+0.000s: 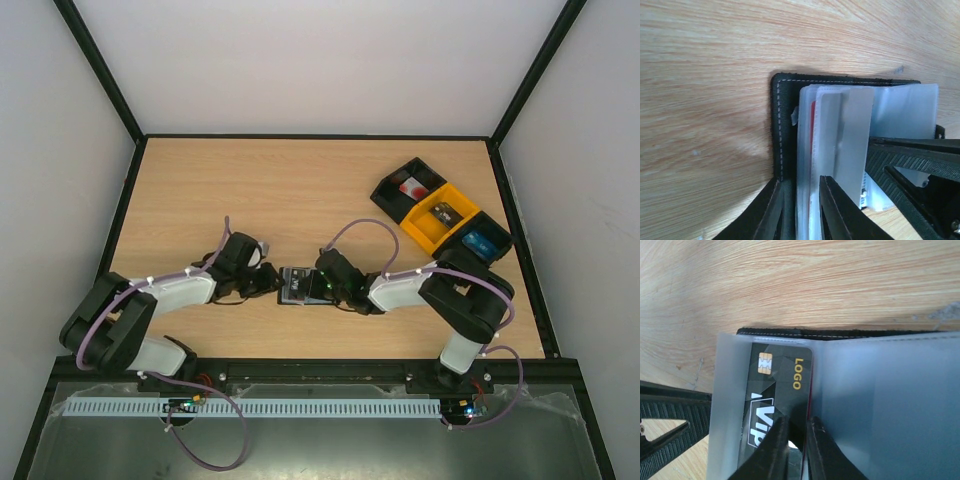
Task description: Take the credit cards out of the card holder
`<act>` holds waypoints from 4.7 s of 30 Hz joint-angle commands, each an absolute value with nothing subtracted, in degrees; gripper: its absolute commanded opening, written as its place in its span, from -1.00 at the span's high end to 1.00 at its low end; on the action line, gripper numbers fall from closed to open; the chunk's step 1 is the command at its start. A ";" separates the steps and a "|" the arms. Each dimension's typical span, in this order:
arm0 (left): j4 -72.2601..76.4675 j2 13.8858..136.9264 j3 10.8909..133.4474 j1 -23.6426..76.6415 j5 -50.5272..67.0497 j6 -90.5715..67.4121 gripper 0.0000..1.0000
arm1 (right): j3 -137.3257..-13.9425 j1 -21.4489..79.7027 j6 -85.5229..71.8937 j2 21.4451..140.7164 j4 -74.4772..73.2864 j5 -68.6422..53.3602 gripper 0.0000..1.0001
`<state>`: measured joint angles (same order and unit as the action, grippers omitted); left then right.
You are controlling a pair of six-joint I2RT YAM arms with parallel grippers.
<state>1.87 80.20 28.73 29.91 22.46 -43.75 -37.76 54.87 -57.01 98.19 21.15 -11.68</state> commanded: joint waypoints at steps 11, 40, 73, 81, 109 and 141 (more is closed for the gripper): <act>2.81 77.99 26.15 28.04 21.76 -42.24 0.57 | -34.79 55.03 -54.66 94.72 17.28 -7.28 0.95; 11.04 80.74 24.25 28.92 25.24 -44.03 0.88 | -37.41 55.11 -56.29 96.84 18.46 -7.52 0.42; 15.69 84.34 27.97 30.59 28.02 -45.92 0.76 | -36.27 55.08 -54.48 91.71 15.87 -3.46 0.58; 13.77 88.00 27.72 30.67 25.94 -44.80 0.78 | -38.10 55.07 -53.97 96.15 16.42 -4.49 0.51; 8.11 88.07 28.45 30.82 19.69 -42.79 0.78 | -34.06 52.83 -52.37 93.90 18.02 -4.43 0.96; 8.26 88.37 28.64 31.00 20.24 -43.46 0.78 | -30.47 48.30 -53.93 94.62 26.06 -17.87 0.52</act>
<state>10.98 87.15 29.21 30.96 23.66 -43.90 -31.11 48.69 -53.32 92.99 24.71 -15.57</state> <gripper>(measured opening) 0.111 0.246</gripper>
